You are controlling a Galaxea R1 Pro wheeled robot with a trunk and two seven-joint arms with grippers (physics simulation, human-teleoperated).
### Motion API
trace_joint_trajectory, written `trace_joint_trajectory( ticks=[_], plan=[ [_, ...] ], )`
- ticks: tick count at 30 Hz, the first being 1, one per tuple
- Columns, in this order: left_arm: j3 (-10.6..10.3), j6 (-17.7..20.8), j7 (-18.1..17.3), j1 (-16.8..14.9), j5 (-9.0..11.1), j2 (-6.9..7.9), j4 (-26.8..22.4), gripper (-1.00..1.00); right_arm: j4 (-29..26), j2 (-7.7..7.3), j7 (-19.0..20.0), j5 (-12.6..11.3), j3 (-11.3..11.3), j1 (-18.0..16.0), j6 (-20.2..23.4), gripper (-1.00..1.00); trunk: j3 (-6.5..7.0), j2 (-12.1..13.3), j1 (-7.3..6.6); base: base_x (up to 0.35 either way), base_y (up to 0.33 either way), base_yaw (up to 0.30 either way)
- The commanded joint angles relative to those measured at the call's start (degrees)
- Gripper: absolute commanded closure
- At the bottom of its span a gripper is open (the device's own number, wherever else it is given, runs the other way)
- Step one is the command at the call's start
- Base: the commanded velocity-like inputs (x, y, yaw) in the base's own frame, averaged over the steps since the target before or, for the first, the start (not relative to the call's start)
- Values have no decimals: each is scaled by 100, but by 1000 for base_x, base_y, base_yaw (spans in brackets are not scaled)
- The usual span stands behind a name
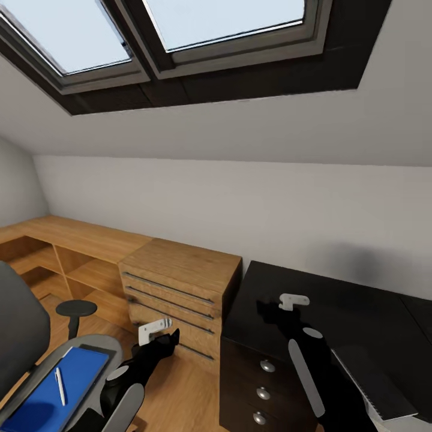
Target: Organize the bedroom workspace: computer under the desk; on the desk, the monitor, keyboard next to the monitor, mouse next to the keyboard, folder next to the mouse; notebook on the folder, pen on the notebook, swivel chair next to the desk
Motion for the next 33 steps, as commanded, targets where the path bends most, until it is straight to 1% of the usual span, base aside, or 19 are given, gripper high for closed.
trace_joint_trajectory(
  ticks=[1,5,9,15,19,31,33],
  plan=[
    [-13,6,52,-3,45,6,-16,-100,-7,-1,-64,-81,8,-4,16,100,-7,-5,1,0,0,0],
    [-15,6,52,0,45,6,-26,-100,5,-2,-58,-83,4,-4,12,100,-7,-5,1,0,0,-14],
    [-20,6,52,1,46,6,-31,-100,16,-10,-59,-84,-7,-4,10,100,-7,-5,1,0,0,-157],
    [-22,6,52,1,48,6,-32,-100,31,-16,-63,-86,-79,-4,10,100,-7,-5,1,0,0,-246],
    [-22,6,52,1,42,6,-32,-100,35,-19,-58,-88,-232,-4,11,100,-7,-5,1,0,0,-266],
    [-30,6,52,1,40,6,-31,-100,37,-19,-55,-84,-274,-4,11,100,-7,-5,1,0,-1,-269],
    [-31,4,52,1,40,6,-32,-100,37,-19,-55,-84,-274,-4,11,100,-7,-5,1,-128,-156,-269]
  ],
)
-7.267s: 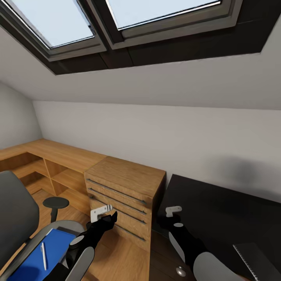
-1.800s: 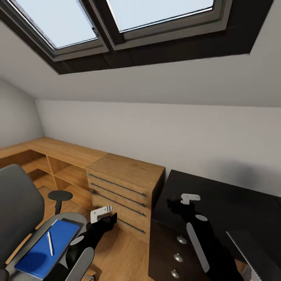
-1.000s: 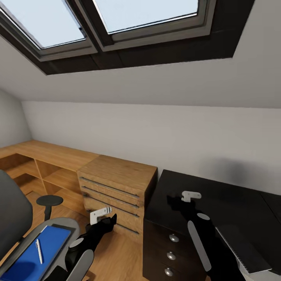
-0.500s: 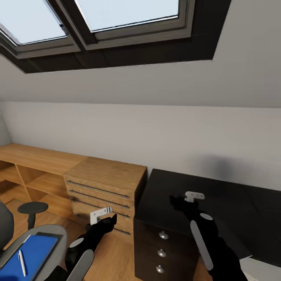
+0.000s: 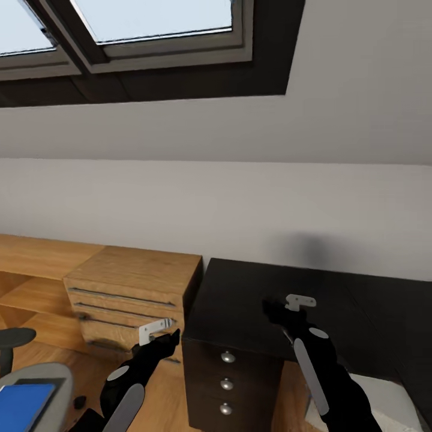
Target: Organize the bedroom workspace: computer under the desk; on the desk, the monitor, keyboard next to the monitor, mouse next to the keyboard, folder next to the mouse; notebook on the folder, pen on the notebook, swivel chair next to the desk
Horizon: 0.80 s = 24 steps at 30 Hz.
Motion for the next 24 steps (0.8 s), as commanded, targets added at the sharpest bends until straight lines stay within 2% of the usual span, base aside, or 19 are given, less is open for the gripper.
trace_joint_trajectory(
  ticks=[1,6,16,24],
  plan=[
    [-12,8,53,-5,44,7,-9,-100,-5,0,-64,-80,9,-6,14,100,-7,-6,-1,-179,-203,-269],
    [-12,17,53,-5,44,7,-3,-100,-5,0,-64,-80,9,-6,14,100,-7,-6,-1,-251,-190,-269],
    [-11,18,53,-5,44,7,-2,-100,-5,0,-72,-80,9,-6,14,100,-7,-6,-1,-309,-79,-269],
    [-10,18,53,-5,44,7,-2,-100,-5,-8,-68,-80,1,-6,14,100,-7,-6,-1,-124,-76,-269]
  ],
)
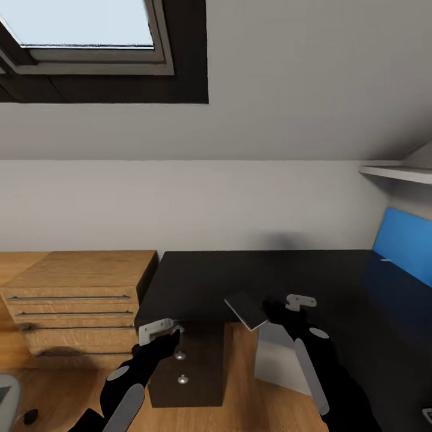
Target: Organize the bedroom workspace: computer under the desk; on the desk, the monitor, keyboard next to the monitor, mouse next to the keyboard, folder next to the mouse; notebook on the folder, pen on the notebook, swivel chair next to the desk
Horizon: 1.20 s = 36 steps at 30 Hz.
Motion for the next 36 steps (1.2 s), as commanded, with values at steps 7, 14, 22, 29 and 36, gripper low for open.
trace_joint_trajectory(
  ticks=[7,14,22,29,36],
  plan=[
    [-13,-1,53,-5,45,6,-11,-100,-5,-2,-64,-80,8,-6,15,100,-8,-5,-1,-29,-23,-269],
    [-13,-7,53,-2,45,6,-12,-100,51,-6,-65,-73,4,-6,12,100,-8,-5,-1,0,0,-269],
    [-13,-30,53,479,4,6,-12,-100,322,-14,-55,-59,-49,-8,-25,100,-8,-5,-1,0,0,-269],
    [-23,-793,21,1500,-507,218,638,-100,403,-18,-51,-54,-104,-13,-112,100,-8,-5,-1,0,0,-270],
    [-169,-2471,-81,1655,-835,318,3091,-100,602,-18,-51,-40,-102,-13,-189,100,-8,-5,-1,0,0,-270]
  ],
)
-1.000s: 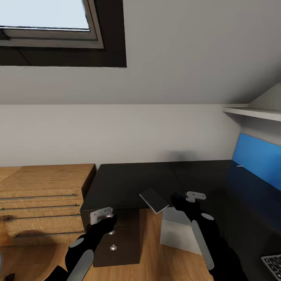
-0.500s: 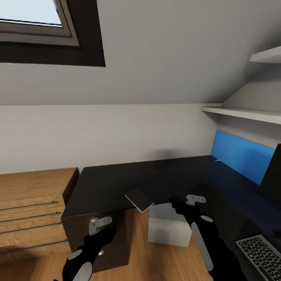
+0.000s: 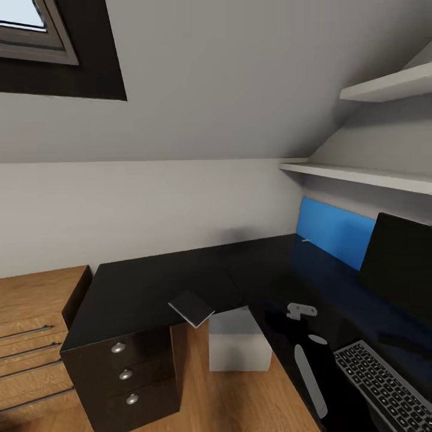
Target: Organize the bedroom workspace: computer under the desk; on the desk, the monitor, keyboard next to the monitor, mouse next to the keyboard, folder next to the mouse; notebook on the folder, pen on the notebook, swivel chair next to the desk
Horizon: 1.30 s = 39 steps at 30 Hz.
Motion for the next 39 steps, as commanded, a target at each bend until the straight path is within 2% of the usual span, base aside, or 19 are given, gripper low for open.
trace_joint_trajectory(
  ticks=[1,8,13,16,19,20,21,23,25,26,29,31,33,39],
  plan=[
    [-21,-102,13,0,7,4,51,-100,36,0,-63,-78,12,-5,-31,100,-6,-5,1,0,0,-270],
    [0,-244,-24,0,-57,6,222,-100,110,9,-62,-80,58,-6,-298,100,-6,-5,1,0,0,-107],
    [3,-246,-24,0,-65,-4,243,-100,769,39,-375,-52,63,-83,-392,100,-6,-5,1,0,0,-5],
    [3,-246,-25,0,-61,-5,251,-100,2000,30,-1002,-54,53,-912,-869,100,-6,-5,1,0,0,0],
    [3,-246,-25,0,-61,-5,260,-100,3763,11,-1237,-63,43,-1974,-1575,100,-6,-5,1,0,0,0],
    [4,-246,-25,0,-62,-5,262,-100,4639,-21,-1281,-66,38,-2450,-2085,100,-6,-5,1,0,0,0],
    [4,-246,-25,0,-64,-5,264,-100,5125,-52,-1300,-76,33,-2707,-2461,100,-6,-5,1,0,0,0],
    [4,-246,-20,0,-65,-5,274,-100,5704,-94,-1329,-103,-1,-3002,-3119,100,-6,-5,1,0,0,0],
    [4,-246,-21,0,-65,-5,278,-100,5908,-108,-1388,-170,-92,-3101,-3407,100,-6,-5,1,0,0,0],
    [4,-246,-21,0,-66,-7,279,-100,5988,-114,-1453,-260,-212,-3139,-3516,100,-6,-5,1,0,0,0],
    [4,-246,-22,0,-68,-9,281,-100,6092,-120,-1652,-470,-548,-3184,-3658,100,-6,-5,1,0,0,0],
    [4,-248,-19,0,-72,-12,281,-100,6131,-122,-1880,-540,-678,-3197,-3699,100,-6,-5,1,0,0,0],
    [4,-252,-18,0,-73,-11,281,-100,6148,-123,-2121,-558,-717,-3201,-3713,100,-6,-5,1,0,0,0],
    [-3,-259,-24,0,-75,-12,281,-100,6163,-119,-3269,-580,-755,-3205,-3718,100,-6,-5,1,0,0,0]
  ],
)
